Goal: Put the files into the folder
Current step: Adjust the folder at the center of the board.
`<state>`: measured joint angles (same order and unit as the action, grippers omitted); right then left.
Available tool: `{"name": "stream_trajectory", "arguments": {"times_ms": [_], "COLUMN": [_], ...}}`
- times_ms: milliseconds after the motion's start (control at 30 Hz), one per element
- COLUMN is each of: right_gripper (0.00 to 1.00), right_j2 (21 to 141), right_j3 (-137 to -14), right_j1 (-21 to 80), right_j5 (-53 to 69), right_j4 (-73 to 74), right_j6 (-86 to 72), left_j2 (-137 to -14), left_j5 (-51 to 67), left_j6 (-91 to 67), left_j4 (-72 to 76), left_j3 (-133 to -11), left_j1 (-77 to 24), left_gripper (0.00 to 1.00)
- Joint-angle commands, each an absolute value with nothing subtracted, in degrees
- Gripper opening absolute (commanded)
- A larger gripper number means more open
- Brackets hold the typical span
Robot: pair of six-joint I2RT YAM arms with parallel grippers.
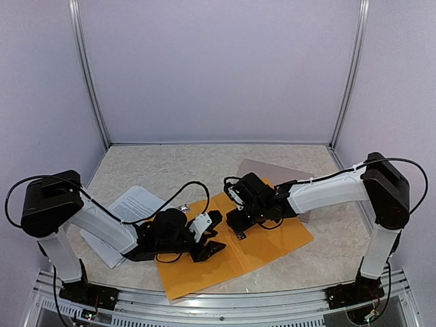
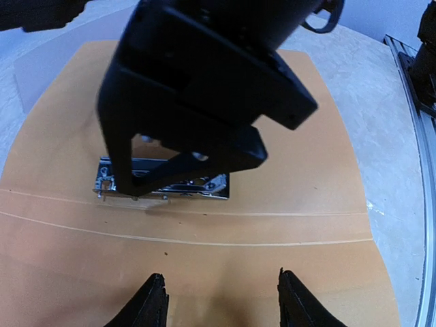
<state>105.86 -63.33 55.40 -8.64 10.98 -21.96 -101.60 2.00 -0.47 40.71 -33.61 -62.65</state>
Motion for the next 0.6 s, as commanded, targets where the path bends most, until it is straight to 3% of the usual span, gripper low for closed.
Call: {"name": "stream_trajectory", "arguments": {"times_ms": [0, 267, 567], "right_gripper": [0.59, 0.59, 0.31], "right_j2": [102.85, 107.09, 109.81], "right_j3": [-60.06, -60.96, -62.29], "right_j1": [55.99, 56.32, 56.53], "right_j5": [-7.41, -5.98, -7.53], "right_j4": [10.66, 9.49, 12.59], "right_j6": [-20.83, -18.92, -12.48], "left_j2": [-97.65, -92.02, -86.81], "left_j5": [5.06, 3.77, 1.53], "left_j6": [-3.13, -6.31, -5.9], "left_j4": [40.59, 38.85, 35.46], "left_j3": [-33.42, -31.13, -29.25], "left_j1": [-59.51, -57.59, -56.5], "left_gripper": [0.53, 0.53, 0.53]}}
